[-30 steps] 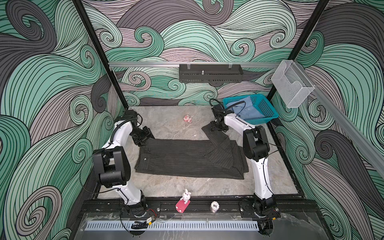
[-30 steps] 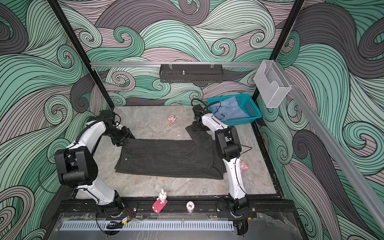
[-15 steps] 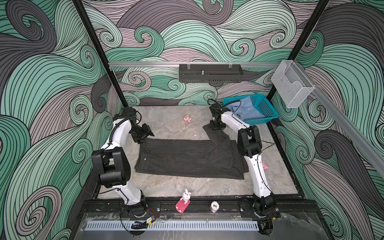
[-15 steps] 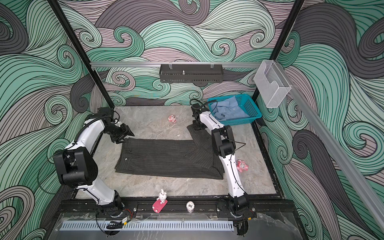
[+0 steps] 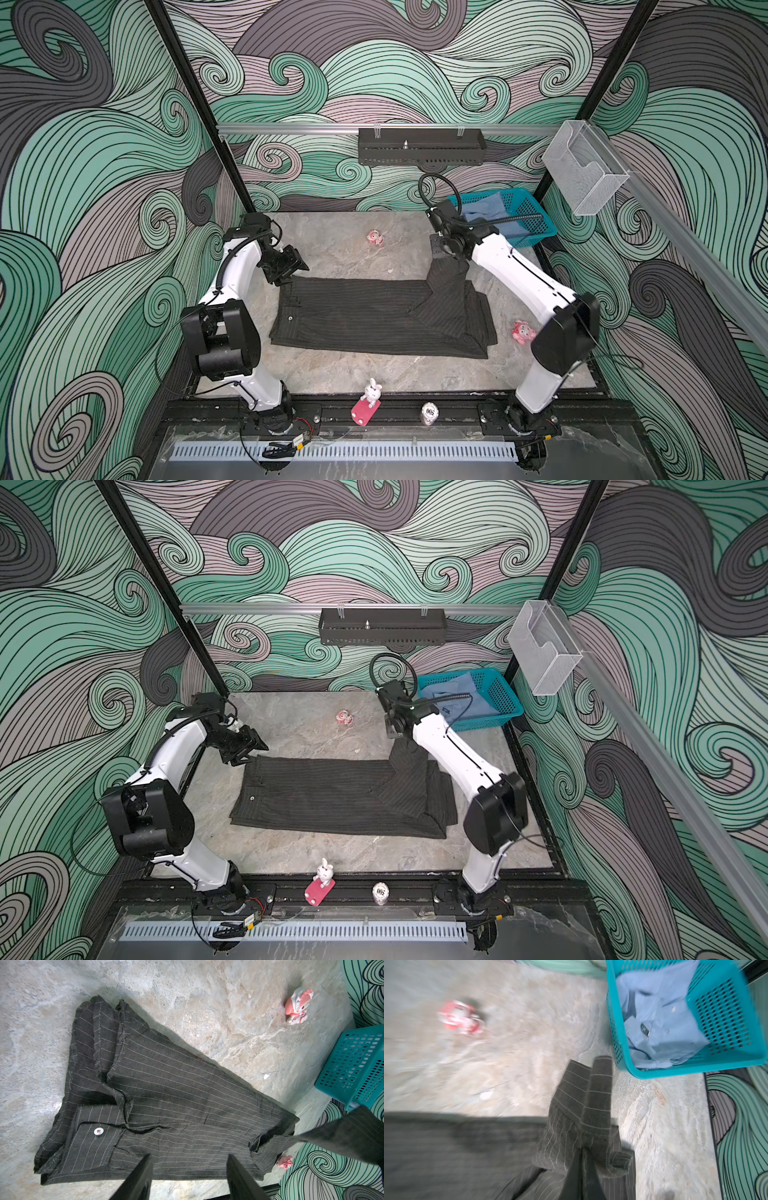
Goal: Fold and stack the long sleeve shirts
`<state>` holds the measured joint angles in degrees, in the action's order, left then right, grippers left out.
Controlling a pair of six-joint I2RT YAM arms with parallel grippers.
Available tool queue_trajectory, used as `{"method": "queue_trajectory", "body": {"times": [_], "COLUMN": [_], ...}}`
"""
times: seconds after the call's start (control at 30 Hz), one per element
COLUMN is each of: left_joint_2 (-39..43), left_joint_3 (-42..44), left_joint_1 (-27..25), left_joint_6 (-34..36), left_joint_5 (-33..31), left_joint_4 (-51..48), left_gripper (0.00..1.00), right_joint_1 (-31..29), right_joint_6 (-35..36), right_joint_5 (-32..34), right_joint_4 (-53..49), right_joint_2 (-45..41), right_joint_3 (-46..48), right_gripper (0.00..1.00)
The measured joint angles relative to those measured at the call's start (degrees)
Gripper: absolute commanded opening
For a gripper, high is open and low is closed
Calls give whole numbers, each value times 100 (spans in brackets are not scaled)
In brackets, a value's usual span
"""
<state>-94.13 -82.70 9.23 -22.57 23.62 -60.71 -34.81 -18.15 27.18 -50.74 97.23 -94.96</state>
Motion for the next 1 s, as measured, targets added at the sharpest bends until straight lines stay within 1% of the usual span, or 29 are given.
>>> {"method": "queue_trajectory", "body": {"times": [0.1,0.17,0.27,0.4,0.57,0.6,0.63,0.67,0.7,0.77,0.83,0.87,1.0], "left_joint_2": [28,63,122,210,258,258,260,260,262,264,289,310,400], "left_joint_3": [20,39,44,44,44,44,44,44,44,48,94,133,278], "left_joint_1": [0,0,0,0,7,7,7,7,7,7,4,2,-74], "left_joint_6": [-4,-4,-4,-2,-4,-7,-13,-24,-44,-66,-96,-105,-170], "left_joint_5": [76,118,153,164,179,197,219,256,286,369,444,487,616], "left_joint_4": [37,35,35,33,31,31,31,28,31,31,31,33,37], "left_gripper": [59,59,60,60,60,59,59,59,59,58,58,58,58], "right_joint_1": [-621,-927,-1381,-2085,-2859,-2981,-3075,-3156,-3217,-3283,-3309,-3311,-3311], "right_joint_6": [-442,-772,-1300,-1902,-2444,-2533,-2592,-2645,-2706,-2734,-2741,-2761,-2734], "right_joint_5": [380,538,723,756,737,734,730,715,680,584,461,407,264], "right_joint_4": [-125,-264,-542,-758,-911,-929,-927,-905,-850,-723,-616,-573,-400], "right_joint_2": [-210,-52,463,1056,1178,1165,1143,1106,1025,782,461,295,-304], "right_joint_3": [374,573,669,667,667,667,680,730,844,1156,1506,1659,2105], "right_gripper": [0,0,0,0,0,2,5,15,19,23,35,40,54]}}
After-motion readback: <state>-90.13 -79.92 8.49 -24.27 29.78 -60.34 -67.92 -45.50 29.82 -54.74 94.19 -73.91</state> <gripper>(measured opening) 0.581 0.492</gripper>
